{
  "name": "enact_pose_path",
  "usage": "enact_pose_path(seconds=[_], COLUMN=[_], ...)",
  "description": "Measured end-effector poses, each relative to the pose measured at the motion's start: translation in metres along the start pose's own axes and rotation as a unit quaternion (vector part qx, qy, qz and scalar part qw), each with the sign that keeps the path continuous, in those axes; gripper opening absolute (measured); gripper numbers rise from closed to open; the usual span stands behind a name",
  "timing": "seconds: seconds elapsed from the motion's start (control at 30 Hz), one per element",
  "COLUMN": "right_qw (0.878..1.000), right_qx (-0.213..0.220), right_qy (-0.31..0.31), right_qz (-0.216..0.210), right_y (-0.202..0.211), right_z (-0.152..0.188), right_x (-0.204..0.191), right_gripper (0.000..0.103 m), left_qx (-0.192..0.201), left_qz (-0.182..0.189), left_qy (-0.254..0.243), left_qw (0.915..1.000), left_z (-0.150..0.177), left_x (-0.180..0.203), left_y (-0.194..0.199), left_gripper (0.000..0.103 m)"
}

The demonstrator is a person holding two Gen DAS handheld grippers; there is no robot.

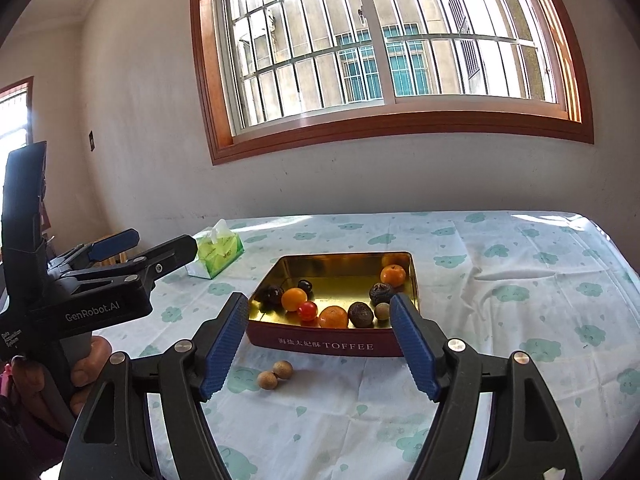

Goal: Organize fruits

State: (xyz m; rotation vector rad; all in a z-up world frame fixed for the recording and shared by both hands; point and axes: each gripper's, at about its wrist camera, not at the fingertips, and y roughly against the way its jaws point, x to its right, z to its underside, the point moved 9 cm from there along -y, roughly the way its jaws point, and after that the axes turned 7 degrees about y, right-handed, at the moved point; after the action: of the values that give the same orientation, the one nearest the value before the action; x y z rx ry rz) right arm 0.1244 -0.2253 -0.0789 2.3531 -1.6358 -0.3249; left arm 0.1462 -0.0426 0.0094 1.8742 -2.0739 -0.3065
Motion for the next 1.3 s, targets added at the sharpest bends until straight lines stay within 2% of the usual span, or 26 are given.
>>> enact_pose_path(seconds=[0.63, 0.83, 1.3], right_qw=[1.0, 0.999, 1.0], right_qx=[0.022, 0.028, 0.012], right_qy=[0.017, 0.017, -0.003], right_qz=[0.002, 0.005, 0.006], right_y=[0.028, 0.033, 0.023], right_z=[-0.007, -0.008, 0.004], right_x=[-0.022, -0.023, -0.012], right_gripper=[0.077, 0.084, 0.089], left_qx=[0.029, 0.034, 0.02], left_qz=[-0.017, -0.022, -0.028], left_qy=[0.01, 0.006, 0.007], left_qw=[0.9994, 0.9992, 0.9994], left_z=[-0.005, -0.004, 0.005], left_x=[-0.014, -0.013, -0.016], left_y=[0.033, 0.035, 0.024], left_gripper=[0.102, 0.102, 0.102])
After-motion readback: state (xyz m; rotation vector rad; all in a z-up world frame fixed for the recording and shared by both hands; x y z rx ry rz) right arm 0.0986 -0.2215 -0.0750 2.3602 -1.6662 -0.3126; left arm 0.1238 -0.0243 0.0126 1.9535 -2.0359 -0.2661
